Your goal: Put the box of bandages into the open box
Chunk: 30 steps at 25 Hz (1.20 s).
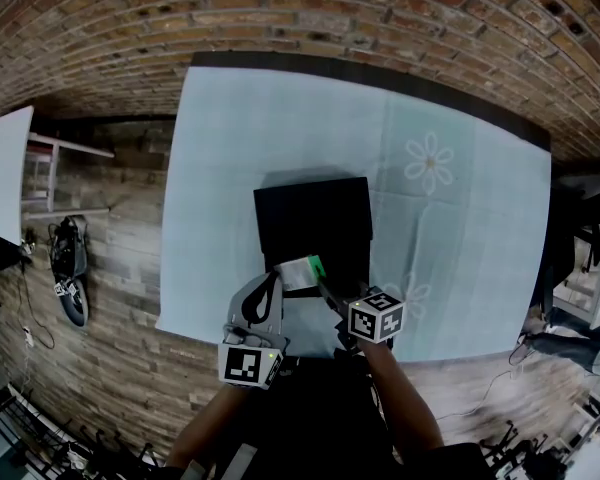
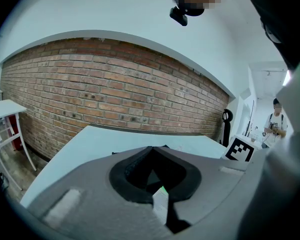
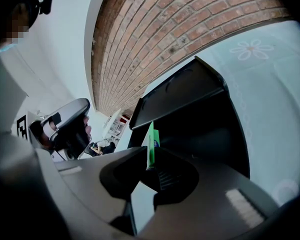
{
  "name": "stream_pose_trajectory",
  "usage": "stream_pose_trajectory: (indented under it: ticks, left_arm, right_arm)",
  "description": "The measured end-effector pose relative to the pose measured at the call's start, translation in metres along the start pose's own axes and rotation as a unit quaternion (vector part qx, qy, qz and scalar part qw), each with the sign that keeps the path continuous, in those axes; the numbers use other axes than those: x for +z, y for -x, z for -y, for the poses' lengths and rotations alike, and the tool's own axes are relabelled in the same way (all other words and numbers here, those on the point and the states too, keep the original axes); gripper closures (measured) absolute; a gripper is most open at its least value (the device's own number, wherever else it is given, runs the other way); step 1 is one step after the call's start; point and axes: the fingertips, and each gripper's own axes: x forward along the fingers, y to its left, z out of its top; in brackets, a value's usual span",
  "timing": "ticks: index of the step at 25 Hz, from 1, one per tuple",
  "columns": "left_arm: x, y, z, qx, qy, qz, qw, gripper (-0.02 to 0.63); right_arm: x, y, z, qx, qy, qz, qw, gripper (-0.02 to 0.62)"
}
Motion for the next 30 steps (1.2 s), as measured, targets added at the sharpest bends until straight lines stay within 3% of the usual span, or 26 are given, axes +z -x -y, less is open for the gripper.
stream_pose_trajectory:
  ticks: [30]
  left_arm:
    - [-0.0002, -0.0029, 0.0017, -0.005, -0.004, -0.001, 1.0000, 0.607]
  right_arm:
    - [0.0016, 0.0013, 0.0090, -0.049, 0.029, -0.021, 0.998, 0.517]
